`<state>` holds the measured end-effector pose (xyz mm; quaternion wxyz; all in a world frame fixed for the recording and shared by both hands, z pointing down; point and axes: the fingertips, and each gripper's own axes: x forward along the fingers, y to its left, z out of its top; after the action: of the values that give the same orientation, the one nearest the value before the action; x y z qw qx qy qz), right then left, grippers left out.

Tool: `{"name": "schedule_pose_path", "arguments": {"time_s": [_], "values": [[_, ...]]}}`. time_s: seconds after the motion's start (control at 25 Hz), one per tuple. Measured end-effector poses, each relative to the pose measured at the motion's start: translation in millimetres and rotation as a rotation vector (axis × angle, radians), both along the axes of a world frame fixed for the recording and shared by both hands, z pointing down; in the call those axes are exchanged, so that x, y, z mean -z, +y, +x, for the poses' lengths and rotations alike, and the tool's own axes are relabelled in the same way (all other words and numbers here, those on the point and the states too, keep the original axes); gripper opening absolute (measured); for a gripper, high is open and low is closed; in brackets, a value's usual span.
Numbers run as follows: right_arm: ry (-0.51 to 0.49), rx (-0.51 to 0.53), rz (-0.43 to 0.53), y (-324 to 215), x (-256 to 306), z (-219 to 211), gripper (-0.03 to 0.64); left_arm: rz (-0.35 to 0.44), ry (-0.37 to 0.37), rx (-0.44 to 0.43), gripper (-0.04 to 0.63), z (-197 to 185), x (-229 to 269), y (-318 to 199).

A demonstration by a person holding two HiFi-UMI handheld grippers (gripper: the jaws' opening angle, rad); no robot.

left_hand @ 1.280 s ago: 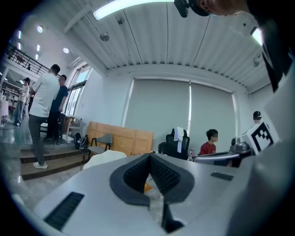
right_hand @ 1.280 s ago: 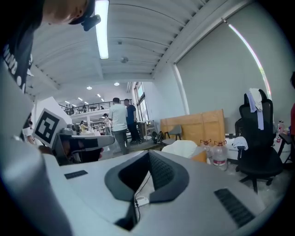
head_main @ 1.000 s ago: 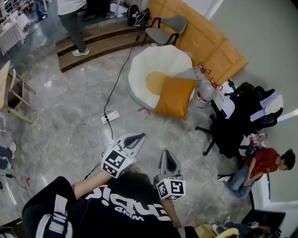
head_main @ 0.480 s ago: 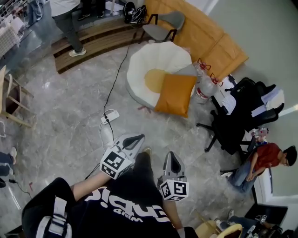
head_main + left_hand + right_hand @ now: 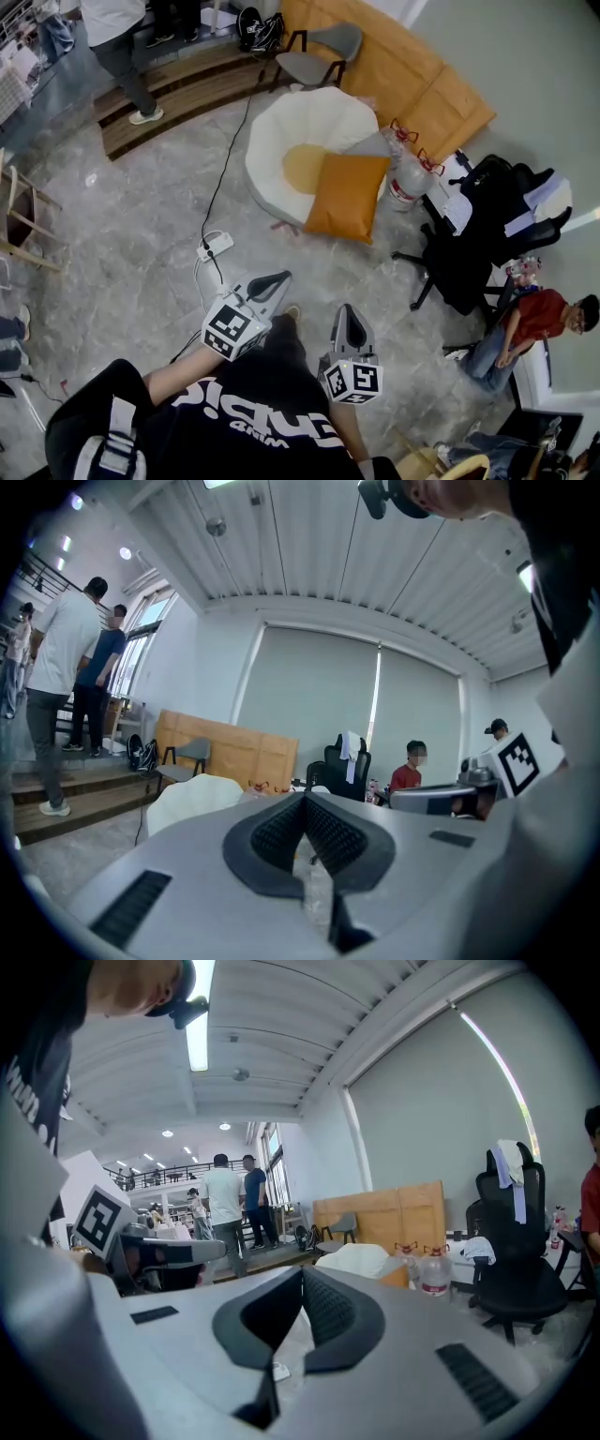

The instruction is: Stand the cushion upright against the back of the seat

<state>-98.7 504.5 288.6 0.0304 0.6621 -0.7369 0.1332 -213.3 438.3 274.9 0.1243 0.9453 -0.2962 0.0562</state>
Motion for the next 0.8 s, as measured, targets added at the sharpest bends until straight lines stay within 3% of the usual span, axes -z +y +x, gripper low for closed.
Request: {"name": "schedule_pose_path", "arguments": {"time_s": [0.44,0.8], "values": [[-0.009,-0.012,-0.030,-57.9,-13.3,48.2,0.022,-0.022,-0.022,-0.022,0.009,52.8,-17.1,-65.4],[-0.025,0.015,-0.015,-114.0,-6.4,106.0,0.021,0.012,-0.031,-0.008,0.009,114.6,-3.7,-129.9]]}}
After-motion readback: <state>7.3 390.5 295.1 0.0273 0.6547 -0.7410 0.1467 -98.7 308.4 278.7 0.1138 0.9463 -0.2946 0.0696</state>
